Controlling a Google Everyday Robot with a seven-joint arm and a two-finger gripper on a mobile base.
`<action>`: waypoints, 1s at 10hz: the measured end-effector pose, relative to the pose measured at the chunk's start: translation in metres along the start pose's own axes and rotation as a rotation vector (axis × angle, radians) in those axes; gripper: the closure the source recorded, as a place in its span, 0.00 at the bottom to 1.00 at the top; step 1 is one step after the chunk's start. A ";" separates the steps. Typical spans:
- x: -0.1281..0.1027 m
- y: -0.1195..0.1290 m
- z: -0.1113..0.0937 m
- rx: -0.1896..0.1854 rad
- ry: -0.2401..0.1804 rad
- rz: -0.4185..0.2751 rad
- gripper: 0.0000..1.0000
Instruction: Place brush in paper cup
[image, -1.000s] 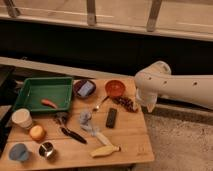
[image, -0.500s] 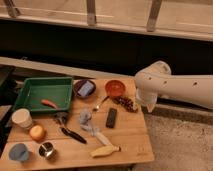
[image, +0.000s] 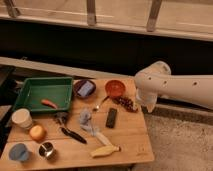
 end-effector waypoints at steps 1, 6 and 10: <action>0.000 0.000 0.000 0.000 0.000 0.000 0.46; -0.001 0.000 0.000 0.001 -0.002 -0.002 0.46; -0.019 0.024 -0.006 0.020 -0.026 -0.066 0.46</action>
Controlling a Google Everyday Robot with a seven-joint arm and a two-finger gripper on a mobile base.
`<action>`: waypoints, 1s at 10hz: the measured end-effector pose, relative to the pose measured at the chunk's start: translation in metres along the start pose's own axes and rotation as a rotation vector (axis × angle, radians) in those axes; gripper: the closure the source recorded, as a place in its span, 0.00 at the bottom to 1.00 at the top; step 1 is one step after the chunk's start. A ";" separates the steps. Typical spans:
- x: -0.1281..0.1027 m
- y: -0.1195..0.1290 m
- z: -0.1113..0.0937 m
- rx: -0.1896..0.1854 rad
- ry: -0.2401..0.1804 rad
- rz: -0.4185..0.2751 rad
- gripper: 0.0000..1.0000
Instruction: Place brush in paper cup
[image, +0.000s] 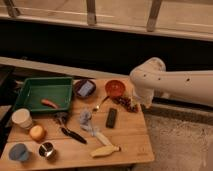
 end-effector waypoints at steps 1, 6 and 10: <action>-0.006 0.018 -0.002 -0.002 -0.004 -0.034 0.46; -0.014 0.153 -0.003 -0.082 0.016 -0.248 0.46; -0.001 0.203 -0.010 -0.176 0.055 -0.344 0.46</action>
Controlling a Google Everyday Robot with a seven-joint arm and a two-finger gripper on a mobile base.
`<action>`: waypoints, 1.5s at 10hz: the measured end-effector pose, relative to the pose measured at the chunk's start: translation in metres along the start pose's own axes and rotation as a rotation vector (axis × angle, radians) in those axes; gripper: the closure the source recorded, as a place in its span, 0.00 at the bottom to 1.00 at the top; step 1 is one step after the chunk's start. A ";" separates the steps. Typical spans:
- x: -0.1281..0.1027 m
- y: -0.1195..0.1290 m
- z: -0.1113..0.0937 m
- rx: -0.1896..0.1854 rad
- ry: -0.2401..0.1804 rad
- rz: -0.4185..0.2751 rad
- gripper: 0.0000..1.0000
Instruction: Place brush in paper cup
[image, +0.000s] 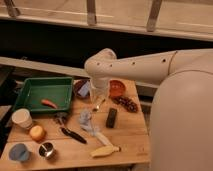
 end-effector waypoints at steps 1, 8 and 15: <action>0.000 -0.001 0.000 0.001 0.001 0.002 0.46; -0.009 0.033 0.045 -0.043 0.066 -0.047 0.46; 0.006 0.164 0.070 -0.191 0.116 -0.331 0.46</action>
